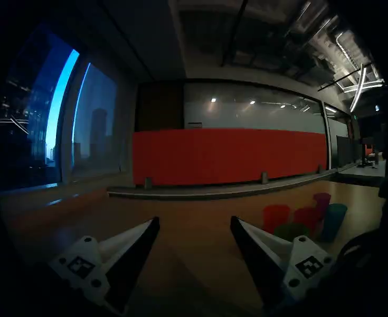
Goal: Pour water
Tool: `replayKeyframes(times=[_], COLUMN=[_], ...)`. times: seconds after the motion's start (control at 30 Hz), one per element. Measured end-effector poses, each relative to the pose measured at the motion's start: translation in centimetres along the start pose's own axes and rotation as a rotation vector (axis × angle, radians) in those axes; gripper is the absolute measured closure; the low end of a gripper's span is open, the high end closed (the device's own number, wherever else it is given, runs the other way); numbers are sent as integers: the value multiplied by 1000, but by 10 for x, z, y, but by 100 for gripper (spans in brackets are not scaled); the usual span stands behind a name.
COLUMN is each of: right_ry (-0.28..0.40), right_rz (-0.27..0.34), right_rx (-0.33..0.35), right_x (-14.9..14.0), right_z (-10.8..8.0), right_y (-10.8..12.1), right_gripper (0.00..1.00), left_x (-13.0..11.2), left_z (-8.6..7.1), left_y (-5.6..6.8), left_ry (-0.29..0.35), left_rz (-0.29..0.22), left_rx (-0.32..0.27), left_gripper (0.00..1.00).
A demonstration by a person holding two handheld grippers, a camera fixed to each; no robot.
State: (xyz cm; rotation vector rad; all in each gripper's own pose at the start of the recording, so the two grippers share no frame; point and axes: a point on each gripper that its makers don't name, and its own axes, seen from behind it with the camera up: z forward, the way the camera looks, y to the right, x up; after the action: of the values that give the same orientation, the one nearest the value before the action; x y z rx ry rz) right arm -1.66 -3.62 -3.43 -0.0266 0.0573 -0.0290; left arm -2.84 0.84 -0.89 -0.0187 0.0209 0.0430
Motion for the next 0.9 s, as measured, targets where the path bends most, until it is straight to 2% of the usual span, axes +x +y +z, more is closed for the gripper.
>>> replayKeyframes(times=[0.2, 0.67, 0.9], right_ry=[2, 15, 36], right_rz=[-2, -7, -22], right_rx=[0, 8, 7], right_x=[1, 4, 4], right_z=[1, -2, -5], right_y=[-1, -1, 6], right_gripper=[0, 0, 0], left_x=[-4, -8, -7], left_z=[1, 4, 4], left_y=[2, 3, 3], left_ry=[-13, -34, -33], left_rz=[-17, -15, -13], left_rx=[-9, -11, -11], left_gripper=[0, 0, 0])
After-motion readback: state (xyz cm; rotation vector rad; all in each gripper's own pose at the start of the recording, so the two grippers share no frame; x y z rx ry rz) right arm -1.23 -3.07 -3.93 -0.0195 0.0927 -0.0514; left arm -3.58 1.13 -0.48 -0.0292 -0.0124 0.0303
